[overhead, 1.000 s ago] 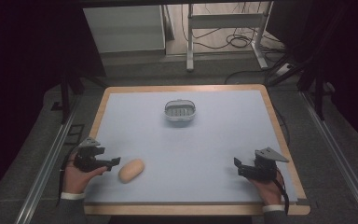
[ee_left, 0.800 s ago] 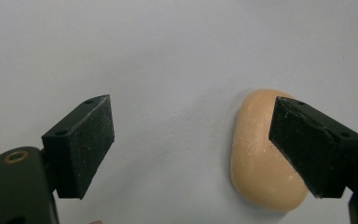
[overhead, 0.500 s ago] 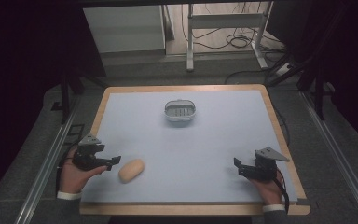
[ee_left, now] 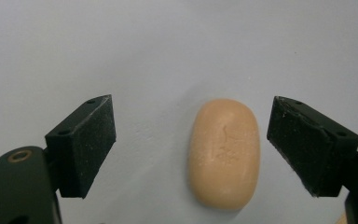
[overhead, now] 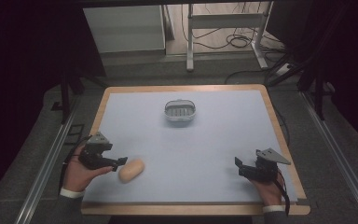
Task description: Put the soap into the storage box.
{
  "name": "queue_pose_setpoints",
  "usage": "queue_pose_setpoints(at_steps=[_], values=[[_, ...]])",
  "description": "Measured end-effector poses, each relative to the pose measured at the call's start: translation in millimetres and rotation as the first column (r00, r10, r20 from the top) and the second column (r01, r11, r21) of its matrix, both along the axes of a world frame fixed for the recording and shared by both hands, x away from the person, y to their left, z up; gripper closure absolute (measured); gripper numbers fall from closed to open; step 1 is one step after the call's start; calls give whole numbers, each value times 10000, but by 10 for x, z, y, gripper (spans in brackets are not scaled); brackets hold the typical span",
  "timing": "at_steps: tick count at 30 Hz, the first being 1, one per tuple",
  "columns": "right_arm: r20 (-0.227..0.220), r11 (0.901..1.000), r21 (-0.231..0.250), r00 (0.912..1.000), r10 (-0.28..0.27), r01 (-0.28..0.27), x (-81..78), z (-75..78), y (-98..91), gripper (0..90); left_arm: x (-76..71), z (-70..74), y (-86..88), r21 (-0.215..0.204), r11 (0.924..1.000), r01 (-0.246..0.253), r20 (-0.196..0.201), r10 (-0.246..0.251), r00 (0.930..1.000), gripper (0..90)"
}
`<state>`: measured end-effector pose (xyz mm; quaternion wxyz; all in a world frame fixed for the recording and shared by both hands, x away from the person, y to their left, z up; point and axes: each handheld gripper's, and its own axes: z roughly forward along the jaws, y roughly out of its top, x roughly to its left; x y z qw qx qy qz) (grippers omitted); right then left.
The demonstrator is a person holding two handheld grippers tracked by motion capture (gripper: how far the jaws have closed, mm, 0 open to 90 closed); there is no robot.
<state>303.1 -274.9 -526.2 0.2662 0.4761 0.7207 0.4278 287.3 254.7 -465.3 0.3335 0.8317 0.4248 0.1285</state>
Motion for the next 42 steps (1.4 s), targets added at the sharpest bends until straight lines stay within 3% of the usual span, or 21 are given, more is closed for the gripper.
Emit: queue_pose_setpoints(at_steps=[8,20,32,35,42], values=[[-98,9998,195,9999,46,-44,10,-2,-20,83,9,-8,-187,412,9978,521,-149,-515,9986,155],[-85,10000,-10,10000,9,-9,10,-4,0,83,61,-257,-366,1036,9898,980,-1037,-873,9908,158],[-110,10000,-2,9999,-38,38,12,-4,0,83,63,-451,-392,1328,9856,1048,-1682,-817,9824,213],[-119,10000,5,9999,-65,65,12,-3,-2,83,76,-523,-414,1589,9809,1120,-1976,-796,9771,231],[-123,10000,-1,9999,-58,58,14,-4,-2,82,87,-560,-422,1547,9825,1039,-2156,-690,9740,303]])
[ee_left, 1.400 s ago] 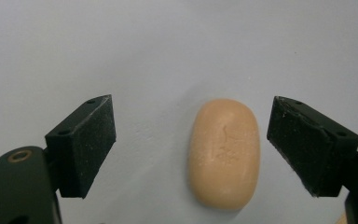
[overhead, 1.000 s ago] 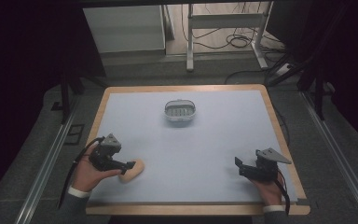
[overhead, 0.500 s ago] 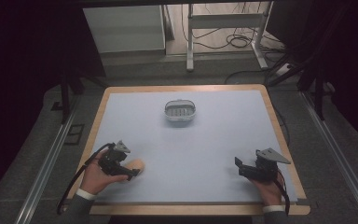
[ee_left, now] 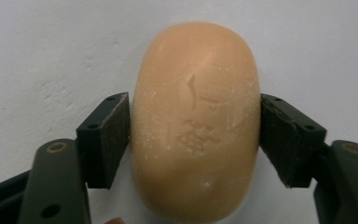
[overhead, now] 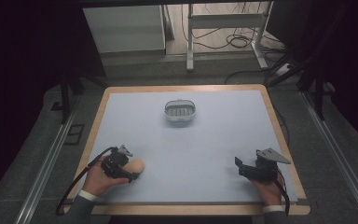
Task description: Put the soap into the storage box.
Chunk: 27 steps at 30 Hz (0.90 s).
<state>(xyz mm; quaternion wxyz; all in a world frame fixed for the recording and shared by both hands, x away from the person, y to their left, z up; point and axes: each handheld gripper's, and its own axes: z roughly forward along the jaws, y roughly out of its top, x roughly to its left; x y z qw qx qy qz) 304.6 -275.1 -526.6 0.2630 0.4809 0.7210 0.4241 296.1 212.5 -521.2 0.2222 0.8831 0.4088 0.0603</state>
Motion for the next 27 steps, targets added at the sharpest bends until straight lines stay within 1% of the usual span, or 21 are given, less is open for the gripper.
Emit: queue_pose_setpoints(at_steps=[4,15,22,25,27], values=[[-38,10000,-2,10000,-22,22,5,0,0,83,1,-4,-21,131,9999,-52,26,51,10000,312],[-22,9999,13,9999,-100,100,6,-1,-3,83,7,6,-20,129,9999,-29,1,29,10000,324],[-3,9999,19,9999,-130,130,5,-1,-4,83,34,76,7,-83,10000,-18,102,19,9999,324],[-20,9999,-4,9999,-130,130,5,0,-3,83,63,117,8,-178,9998,-12,118,14,9999,324],[-13,9999,-37,9999,-146,146,5,0,0,83,105,168,-3,-203,9998,15,210,-11,9998,324]])
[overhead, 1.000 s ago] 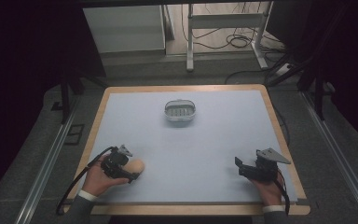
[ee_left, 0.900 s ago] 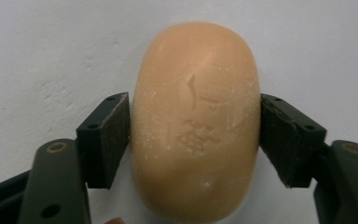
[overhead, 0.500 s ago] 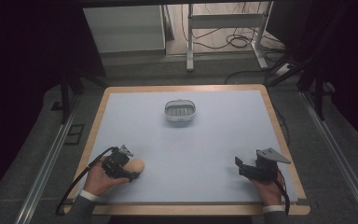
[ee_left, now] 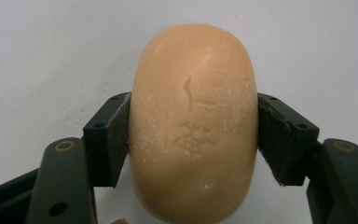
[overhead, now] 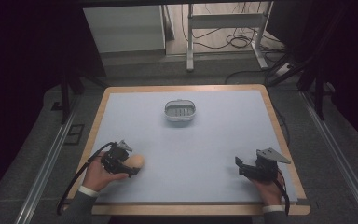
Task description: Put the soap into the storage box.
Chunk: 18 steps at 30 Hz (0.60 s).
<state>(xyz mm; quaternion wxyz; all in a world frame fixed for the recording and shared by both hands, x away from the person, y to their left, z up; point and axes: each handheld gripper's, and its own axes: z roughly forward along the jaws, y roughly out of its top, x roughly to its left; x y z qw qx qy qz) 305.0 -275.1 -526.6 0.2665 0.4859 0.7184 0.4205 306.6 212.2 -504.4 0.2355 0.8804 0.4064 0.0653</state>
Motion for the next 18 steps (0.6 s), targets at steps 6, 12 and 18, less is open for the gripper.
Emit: queue_pose_setpoints(at_steps=[6,12,18], values=[[20,10000,28,10000,-27,27,-1,0,-2,82,40,77,-24,-38,10000,64,110,-63,9999,324],[17,10000,-5,10000,-23,23,-1,0,1,83,65,142,-51,-8,9999,139,164,-138,9998,324],[5,10000,-16,10000,-30,30,0,0,2,83,104,172,-61,-128,9998,167,212,-165,9996,324]])
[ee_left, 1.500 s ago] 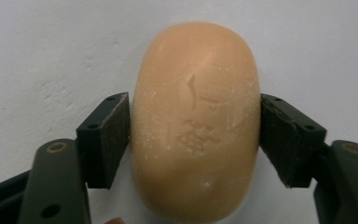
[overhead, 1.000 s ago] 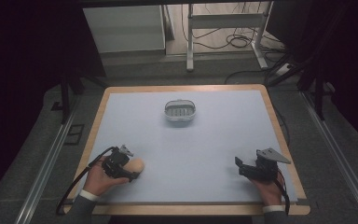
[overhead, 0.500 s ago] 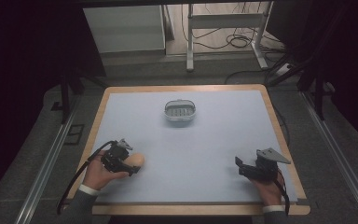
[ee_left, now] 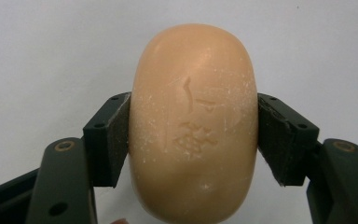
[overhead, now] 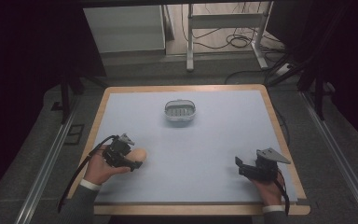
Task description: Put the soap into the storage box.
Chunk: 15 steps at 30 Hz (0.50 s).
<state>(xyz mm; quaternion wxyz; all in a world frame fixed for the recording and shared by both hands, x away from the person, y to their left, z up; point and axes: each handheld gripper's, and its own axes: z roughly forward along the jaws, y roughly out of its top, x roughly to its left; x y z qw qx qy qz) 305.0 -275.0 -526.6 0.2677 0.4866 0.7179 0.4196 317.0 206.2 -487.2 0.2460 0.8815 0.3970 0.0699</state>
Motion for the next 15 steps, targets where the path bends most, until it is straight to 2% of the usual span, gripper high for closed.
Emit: queue_pose_setpoints(at_steps=[15], values=[[7,9999,-6,9999,-131,131,0,0,0,83,70,115,-81,-37,9999,131,163,-130,9998,324]])
